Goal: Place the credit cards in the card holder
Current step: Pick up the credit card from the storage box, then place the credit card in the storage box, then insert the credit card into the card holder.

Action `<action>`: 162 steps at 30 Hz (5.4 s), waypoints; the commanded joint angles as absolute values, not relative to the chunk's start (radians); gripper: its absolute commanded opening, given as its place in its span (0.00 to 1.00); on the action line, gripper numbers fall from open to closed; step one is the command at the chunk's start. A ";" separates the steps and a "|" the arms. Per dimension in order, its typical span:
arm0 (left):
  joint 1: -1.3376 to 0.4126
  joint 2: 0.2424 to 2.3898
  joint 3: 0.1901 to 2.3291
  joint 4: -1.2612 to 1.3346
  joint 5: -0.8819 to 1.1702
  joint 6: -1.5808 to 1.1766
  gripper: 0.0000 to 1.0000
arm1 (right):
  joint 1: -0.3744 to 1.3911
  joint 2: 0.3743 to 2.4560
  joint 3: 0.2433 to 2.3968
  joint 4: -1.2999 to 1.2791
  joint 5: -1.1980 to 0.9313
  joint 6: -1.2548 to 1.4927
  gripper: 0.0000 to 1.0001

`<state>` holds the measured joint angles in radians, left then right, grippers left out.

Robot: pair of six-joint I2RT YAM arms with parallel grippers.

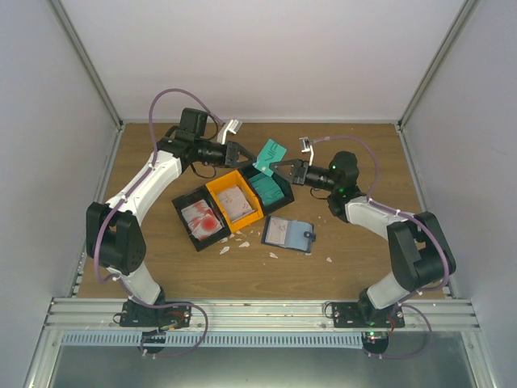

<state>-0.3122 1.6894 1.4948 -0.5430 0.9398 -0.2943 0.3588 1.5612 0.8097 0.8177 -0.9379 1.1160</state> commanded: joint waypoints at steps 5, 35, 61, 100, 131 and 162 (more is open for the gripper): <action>-0.310 1.681 1.476 -0.550 0.944 -0.257 0.16 | 0.351 1.539 0.818 0.883 -1.007 1.132 0.01; -0.219 1.595 1.437 -0.407 1.021 -0.402 0.00 | 0.327 1.521 0.732 0.853 -0.957 1.099 0.04; -0.534 1.973 1.644 -0.738 0.441 -0.039 0.00 | 0.327 1.208 0.579 0.109 -0.629 0.690 0.00; -0.628 1.810 1.567 -0.658 0.254 -0.168 0.65 | 0.325 1.076 0.530 -0.191 -0.519 0.652 0.00; -0.680 1.408 1.008 -0.095 0.890 -0.653 0.59 | 0.330 0.955 0.417 0.381 -1.189 0.884 0.01; -0.753 1.589 0.940 -0.031 0.470 -0.664 0.00 | 0.504 1.064 0.664 -0.592 -0.089 0.715 0.59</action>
<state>-0.7284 1.5276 0.9379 -0.1299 0.5026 -0.6464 0.4316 1.0008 0.6289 -0.4515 -0.3172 0.7357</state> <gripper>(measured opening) 0.025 0.581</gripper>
